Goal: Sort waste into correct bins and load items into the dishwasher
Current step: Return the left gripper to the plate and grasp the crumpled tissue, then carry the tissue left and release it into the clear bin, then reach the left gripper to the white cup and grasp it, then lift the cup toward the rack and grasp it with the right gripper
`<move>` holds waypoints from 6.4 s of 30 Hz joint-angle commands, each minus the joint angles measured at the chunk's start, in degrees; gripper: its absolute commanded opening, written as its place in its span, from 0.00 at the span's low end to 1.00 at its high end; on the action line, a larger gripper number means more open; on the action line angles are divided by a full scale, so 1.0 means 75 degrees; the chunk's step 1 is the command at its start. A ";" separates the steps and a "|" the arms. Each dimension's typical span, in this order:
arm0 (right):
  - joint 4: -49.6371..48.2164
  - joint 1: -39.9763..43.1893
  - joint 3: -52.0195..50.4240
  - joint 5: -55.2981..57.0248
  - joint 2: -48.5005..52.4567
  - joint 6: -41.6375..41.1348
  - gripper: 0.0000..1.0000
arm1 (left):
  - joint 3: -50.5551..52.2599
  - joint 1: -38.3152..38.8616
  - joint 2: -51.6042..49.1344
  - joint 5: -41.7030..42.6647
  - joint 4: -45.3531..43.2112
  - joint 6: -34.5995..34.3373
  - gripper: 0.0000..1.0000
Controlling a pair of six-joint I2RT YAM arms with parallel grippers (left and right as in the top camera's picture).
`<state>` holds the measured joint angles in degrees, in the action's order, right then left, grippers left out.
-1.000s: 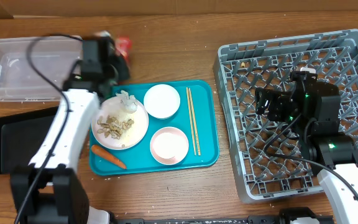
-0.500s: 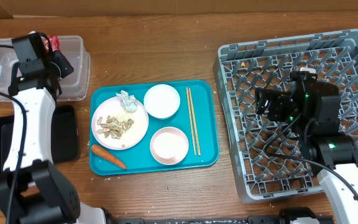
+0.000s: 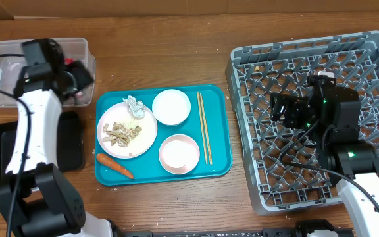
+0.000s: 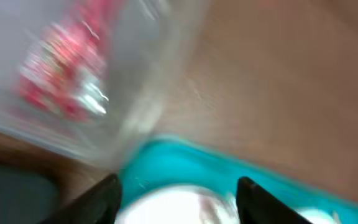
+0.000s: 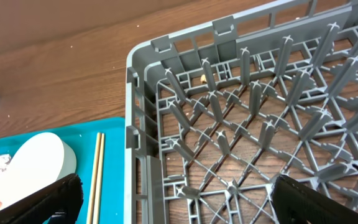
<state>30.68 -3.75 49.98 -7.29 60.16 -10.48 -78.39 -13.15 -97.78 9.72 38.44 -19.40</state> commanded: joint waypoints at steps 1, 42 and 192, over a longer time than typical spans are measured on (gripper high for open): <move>-0.0076 0.0026 0.0245 -0.0041 -0.0038 -0.0003 1.00 | 0.0017 0.0968 0.0154 0.0393 0.0807 0.0015 0.65; 0.0350 0.0026 0.0245 -0.0041 -0.0041 -0.0003 1.00 | -0.0306 0.2366 -0.1008 -0.1253 0.1515 0.0035 0.04; -0.5077 0.0076 0.0248 -0.7207 0.1075 0.0428 1.00 | -0.2908 0.4503 -0.1349 0.9157 0.2763 0.1075 0.04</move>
<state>-6.00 -3.42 50.63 -62.78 67.90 -7.44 -99.90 19.79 -108.05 80.71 58.24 -13.04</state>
